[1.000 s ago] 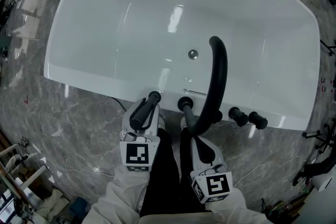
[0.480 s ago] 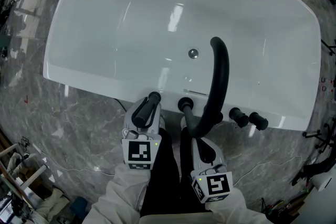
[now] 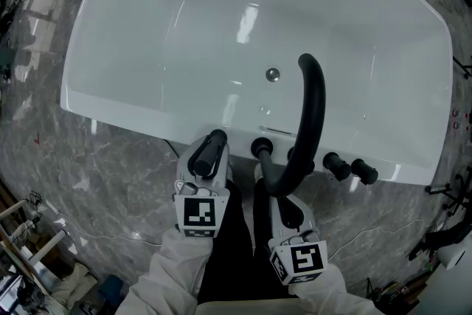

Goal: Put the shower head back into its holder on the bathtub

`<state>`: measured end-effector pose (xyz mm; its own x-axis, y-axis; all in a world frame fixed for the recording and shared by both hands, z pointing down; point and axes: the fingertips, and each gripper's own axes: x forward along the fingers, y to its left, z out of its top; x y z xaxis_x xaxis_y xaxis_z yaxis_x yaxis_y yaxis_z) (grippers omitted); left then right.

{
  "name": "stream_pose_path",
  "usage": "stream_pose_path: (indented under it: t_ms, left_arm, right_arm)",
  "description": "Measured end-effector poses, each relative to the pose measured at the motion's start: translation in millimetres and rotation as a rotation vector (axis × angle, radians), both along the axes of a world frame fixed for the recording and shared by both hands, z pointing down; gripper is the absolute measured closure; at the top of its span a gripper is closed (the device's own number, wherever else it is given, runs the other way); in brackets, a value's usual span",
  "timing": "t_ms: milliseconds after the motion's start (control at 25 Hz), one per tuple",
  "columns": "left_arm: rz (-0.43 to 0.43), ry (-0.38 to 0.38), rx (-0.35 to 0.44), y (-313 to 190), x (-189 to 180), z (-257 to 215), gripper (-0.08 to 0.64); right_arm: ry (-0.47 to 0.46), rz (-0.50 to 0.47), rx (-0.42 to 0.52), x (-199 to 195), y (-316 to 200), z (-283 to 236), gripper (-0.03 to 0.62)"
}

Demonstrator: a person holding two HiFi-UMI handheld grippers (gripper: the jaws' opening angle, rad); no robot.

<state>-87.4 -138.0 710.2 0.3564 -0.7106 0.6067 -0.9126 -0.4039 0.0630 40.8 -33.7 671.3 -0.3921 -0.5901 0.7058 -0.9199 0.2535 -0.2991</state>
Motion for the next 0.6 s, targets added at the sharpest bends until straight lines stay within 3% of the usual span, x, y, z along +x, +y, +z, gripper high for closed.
stream_pose_path:
  t_ms: [600]
  left_arm:
    - [-0.047,-0.043,-0.047,3.4,-3.7,13.8,0.411]
  right_arm:
    - [0.008,0.002,0.0,8.6,6.0,-2.5,0.587]
